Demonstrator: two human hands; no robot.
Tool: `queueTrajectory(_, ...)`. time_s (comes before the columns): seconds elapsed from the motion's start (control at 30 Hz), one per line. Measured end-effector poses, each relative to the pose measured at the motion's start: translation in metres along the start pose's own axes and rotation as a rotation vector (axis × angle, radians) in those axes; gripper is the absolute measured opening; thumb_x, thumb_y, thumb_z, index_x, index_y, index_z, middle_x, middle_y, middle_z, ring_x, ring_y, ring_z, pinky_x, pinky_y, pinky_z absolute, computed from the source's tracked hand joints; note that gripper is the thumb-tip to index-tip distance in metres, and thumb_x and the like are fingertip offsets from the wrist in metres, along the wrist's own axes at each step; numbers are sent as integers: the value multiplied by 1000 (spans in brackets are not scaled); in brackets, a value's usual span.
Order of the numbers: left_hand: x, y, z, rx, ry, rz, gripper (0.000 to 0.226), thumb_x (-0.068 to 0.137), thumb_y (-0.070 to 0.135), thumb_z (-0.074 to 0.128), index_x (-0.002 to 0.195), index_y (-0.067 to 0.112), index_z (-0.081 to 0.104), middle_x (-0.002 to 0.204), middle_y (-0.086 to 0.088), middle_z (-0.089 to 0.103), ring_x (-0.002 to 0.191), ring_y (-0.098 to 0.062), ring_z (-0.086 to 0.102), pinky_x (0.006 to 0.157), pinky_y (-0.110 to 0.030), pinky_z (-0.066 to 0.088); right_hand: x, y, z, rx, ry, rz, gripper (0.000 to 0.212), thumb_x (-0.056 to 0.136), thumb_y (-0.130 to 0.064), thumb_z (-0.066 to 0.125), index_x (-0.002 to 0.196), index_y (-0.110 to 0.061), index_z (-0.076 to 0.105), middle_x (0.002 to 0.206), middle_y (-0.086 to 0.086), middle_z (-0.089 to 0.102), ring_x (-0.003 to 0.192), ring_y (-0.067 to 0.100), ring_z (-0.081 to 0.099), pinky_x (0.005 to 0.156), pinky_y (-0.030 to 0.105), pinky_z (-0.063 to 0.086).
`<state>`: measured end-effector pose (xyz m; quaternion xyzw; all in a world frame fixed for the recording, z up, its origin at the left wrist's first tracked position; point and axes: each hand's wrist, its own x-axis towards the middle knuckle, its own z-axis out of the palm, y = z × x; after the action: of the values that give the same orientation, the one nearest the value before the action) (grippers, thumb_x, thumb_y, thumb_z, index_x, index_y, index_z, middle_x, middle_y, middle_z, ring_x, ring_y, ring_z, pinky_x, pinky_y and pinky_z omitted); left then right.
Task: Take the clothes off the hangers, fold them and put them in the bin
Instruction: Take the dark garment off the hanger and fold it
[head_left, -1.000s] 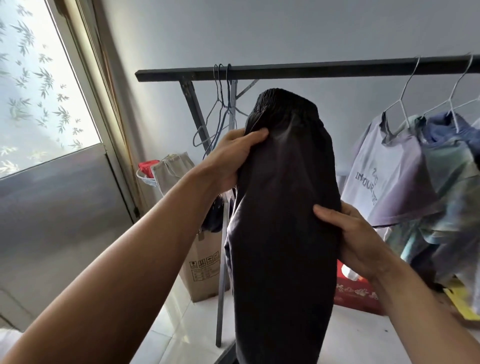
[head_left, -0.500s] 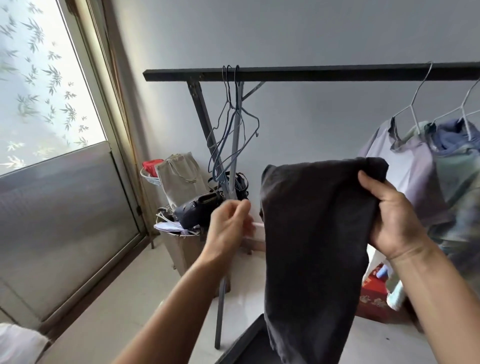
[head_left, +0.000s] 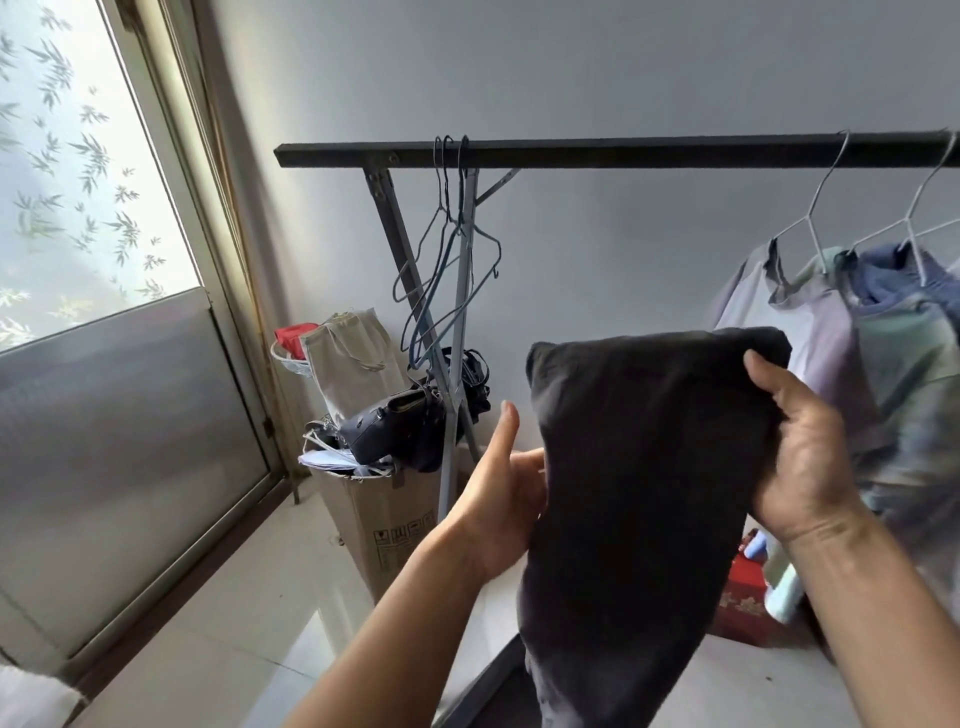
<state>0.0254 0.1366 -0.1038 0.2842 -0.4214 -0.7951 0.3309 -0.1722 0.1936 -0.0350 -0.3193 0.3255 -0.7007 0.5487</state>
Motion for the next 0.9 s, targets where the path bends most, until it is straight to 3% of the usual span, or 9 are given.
queueTrajectory(0.07, -1, -1, 4, -124, -25, -30, 78, 80, 82, 38, 69, 9, 66, 63, -4, 61, 62, -17, 51, 66, -31, 38, -2, -2, -2, -7, 15, -4, 41, 91, -30, 49, 67, -16, 78, 77, 4, 76, 71, 17, 73, 59, 27, 59)
queueTrajectory(0.17, -7, -2, 15, -161, -53, -99, 63, 78, 73, 59, 61, 13, 59, 55, -1, 58, 55, -13, 48, 61, -28, 35, -2, -2, -5, 25, 11, -12, 29, 77, -30, 56, 66, -15, 78, 76, 5, 75, 70, 18, 73, 60, 28, 59)
queueTrajectory(0.27, -15, -3, 26, -295, -122, -41, 43, 80, 50, 69, 71, 9, 72, 66, -6, 69, 61, -17, 65, 64, -26, 52, -3, -2, -9, 26, -5, -38, 27, 68, -31, 57, 69, -14, 79, 78, 5, 75, 72, 18, 73, 63, 29, 60)
queueTrajectory(0.33, -16, -4, 27, -433, -92, 56, 29, 79, 34, 72, 89, 7, 76, 86, -11, 74, 77, -23, 72, 79, -33, 57, -4, -3, -13, 21, 2, -57, 29, 77, -27, 55, 69, -14, 79, 79, 4, 76, 73, 18, 72, 64, 28, 60)
queueTrajectory(0.43, -12, -2, 16, -587, 2, 204, 18, 76, 21, 71, 90, 11, 74, 91, -11, 74, 80, -25, 72, 77, -36, 59, -4, -6, -20, -5, 46, -75, 47, 94, -22, 41, 67, -15, 79, 76, 2, 76, 70, 15, 72, 63, 25, 59)
queueTrajectory(0.53, -10, 4, 5, -569, 64, 349, 54, 61, 8, 86, 109, 21, 64, 99, -3, 70, 89, -20, 67, 82, -37, 56, -2, -6, -26, -22, 44, -58, 44, 94, -21, 41, 72, -16, 79, 83, 3, 76, 77, 16, 73, 71, 29, 60)
queueTrajectory(0.63, -17, 17, -1, -294, 56, 369, 60, 74, -6, 70, 128, 18, 60, 109, -6, 70, 92, -20, 68, 82, -35, 57, 0, -8, -29, -21, 45, -26, 30, 89, -19, 47, 84, -15, 76, 87, 2, 76, 81, 16, 72, 74, 31, 60)
queueTrajectory(0.77, -32, 42, -7, 527, 276, 371, 15, 87, -1, 66, 101, 2, 72, 87, -10, 72, 73, -12, 64, 68, -21, 54, 7, -13, -32, -199, 43, -100, 18, 96, -15, 48, 97, -16, 65, 84, 0, 75, 78, 13, 72, 64, 27, 59)
queueTrajectory(0.9, -36, 57, -18, 862, 374, 467, 12, 93, 12, 64, 83, 16, 70, 67, 8, 67, 62, -3, 59, 61, -16, 47, 14, -12, -29, -443, 70, -161, 19, 98, -17, 51, 92, -18, 69, 85, -1, 76, 78, 14, 72, 65, 27, 60)
